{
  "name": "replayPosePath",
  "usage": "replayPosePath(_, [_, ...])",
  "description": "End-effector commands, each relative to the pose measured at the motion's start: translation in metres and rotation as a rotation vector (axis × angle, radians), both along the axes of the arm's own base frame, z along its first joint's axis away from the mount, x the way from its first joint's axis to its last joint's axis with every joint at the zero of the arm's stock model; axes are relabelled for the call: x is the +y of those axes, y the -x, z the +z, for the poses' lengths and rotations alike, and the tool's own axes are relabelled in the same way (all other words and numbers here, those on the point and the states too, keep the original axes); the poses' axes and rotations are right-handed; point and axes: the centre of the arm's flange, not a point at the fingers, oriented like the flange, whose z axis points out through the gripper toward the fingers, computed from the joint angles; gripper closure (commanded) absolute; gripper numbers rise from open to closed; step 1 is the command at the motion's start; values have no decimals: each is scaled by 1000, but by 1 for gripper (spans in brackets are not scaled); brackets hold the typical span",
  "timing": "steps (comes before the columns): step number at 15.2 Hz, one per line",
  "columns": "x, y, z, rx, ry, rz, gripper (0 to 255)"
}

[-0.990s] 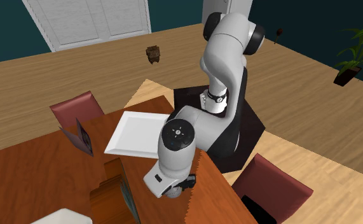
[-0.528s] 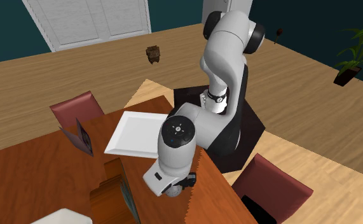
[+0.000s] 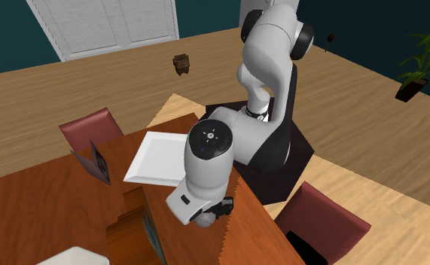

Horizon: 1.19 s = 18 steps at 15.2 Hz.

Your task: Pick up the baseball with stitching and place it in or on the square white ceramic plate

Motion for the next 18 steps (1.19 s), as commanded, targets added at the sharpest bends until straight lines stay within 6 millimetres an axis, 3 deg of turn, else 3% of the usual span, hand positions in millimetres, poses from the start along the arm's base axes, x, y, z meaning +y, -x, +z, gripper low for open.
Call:
replayPosePath(1, [0, -1, 11, 0, 0, 0, 255])
replayPosePath(7, [0, 0, 38, 0, 0, 0, 255])
replayPosePath(18, [-52, 135, 41, 0, 0, 0, 255])
